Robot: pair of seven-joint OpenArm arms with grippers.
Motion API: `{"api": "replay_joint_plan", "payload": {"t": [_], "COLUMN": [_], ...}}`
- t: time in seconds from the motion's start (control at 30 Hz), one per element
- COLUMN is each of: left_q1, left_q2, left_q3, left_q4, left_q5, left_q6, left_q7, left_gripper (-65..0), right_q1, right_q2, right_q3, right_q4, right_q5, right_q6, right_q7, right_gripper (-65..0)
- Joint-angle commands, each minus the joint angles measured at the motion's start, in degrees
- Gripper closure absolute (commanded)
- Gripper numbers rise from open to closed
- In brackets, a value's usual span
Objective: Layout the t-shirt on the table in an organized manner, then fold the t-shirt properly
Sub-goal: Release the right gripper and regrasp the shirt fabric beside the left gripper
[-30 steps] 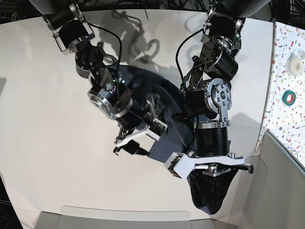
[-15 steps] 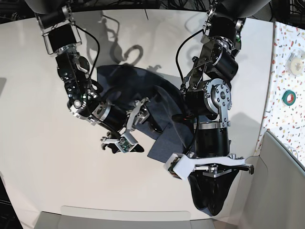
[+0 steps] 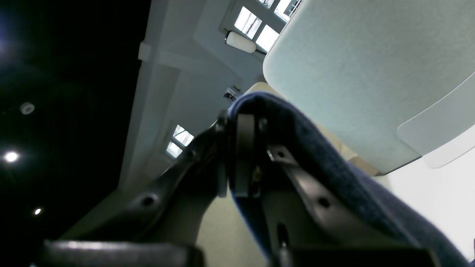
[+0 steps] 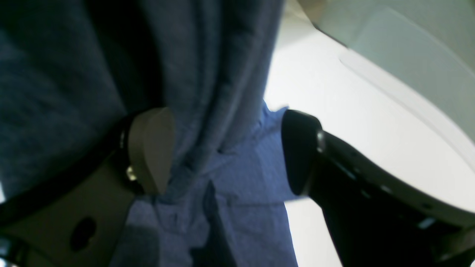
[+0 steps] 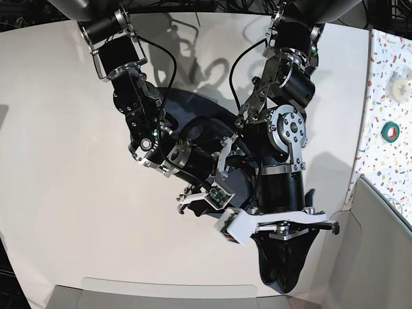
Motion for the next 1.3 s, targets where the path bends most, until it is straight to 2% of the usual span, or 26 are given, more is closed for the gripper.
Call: {"api": "replay_joint_plan", "payload": {"t": [0.0,0.07,0.3,0.5,0.57,0.73,0.9,1.1,1.27], "left_q1": [-1.4,-1.4,-1.5,-2.8,-3.5,-4.3,-4.4,-4.8,-4.8], "left_q2": [0.4,0.5,0.6,0.7,2.1,4.0,3.8,3.7,3.7], "left_q3": [-0.1,-0.1,-0.1,4.5,5.9,6.7,6.3,6.3,5.3], "left_q4": [0.9,0.9,0.9,0.9,0.9,0.9,0.9,0.9,0.9], "left_q5": [0.9,0.9,0.9,2.8,4.2,4.5,4.6,4.7,5.6], "left_q6": [1.1,1.1,1.1,1.1,1.0,0.9,0.9,0.9,0.9], "left_q7": [-0.7,-0.7,-0.7,-0.4,-0.1,0.0,-0.1,0.0,0.0], "left_gripper": [0.0,0.0,0.0,0.0,0.0,0.0,0.0,0.0,0.0], "right_q1": [1.4,2.4,3.4,3.7,3.8,4.1,3.1,-0.9,-2.2], "right_q2": [-0.3,-0.5,-4.7,-8.6,-9.9,-10.0,-10.0,-6.0,-4.8], "right_q3": [0.2,0.2,0.1,0.1,0.1,-1.3,-4.3,-3.8,-3.7], "right_q4": [0.1,-1.7,-6.8,-9.7,-11.0,-11.3,-8.9,-1.5,1.6], "right_q5": [0.6,0.7,0.7,0.7,0.7,0.7,0.7,0.7,0.5], "right_q6": [0.8,0.8,0.8,0.8,0.8,0.8,0.8,0.5,0.4], "right_q7": [1.5,1.3,1.5,1.5,1.5,1.6,1.6,1.6,1.7], "right_gripper": [-45.1,-45.1,-45.1,-45.1,-45.1,-45.1,-45.1,-45.1,-45.1]}}
